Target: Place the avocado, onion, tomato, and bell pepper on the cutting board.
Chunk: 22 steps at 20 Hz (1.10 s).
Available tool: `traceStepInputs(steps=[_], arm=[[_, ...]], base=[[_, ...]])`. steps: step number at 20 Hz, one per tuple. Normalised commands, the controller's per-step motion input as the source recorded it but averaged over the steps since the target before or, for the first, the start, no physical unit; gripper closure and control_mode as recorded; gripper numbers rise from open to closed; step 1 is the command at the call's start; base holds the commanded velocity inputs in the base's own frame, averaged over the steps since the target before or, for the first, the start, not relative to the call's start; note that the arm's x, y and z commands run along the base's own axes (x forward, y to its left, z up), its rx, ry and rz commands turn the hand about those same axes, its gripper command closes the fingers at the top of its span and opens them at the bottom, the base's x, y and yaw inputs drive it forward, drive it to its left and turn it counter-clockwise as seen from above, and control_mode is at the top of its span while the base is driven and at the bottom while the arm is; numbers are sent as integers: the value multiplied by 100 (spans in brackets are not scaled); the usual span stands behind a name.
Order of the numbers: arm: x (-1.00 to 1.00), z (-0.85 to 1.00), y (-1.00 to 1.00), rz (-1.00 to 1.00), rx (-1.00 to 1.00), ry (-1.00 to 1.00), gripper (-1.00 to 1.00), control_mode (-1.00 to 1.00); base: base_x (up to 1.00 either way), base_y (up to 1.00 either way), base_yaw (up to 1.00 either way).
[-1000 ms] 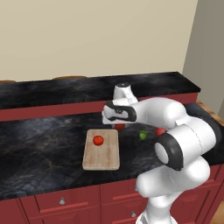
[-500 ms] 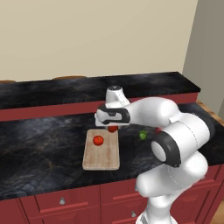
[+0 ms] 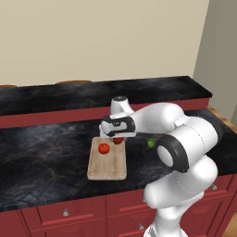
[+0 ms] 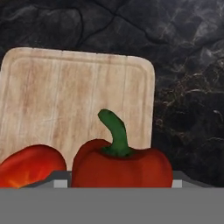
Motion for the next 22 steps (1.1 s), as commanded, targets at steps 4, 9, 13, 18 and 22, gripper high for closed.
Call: traceStepInputs(steps=[4,9,13,18,22], arm=[[0,-31,2,0,0,1,100,-100],[0,-36,7,0,0,5,100,-100],[0,-27,7,0,0,6,100,-100],[0,-23,9,0,0,5,-100,-100],[0,0,4,0,0,0,-100,-100]], base=[[0,0,0],[0,0,0],[0,0,0],[0,0,0],[0,0,0]])
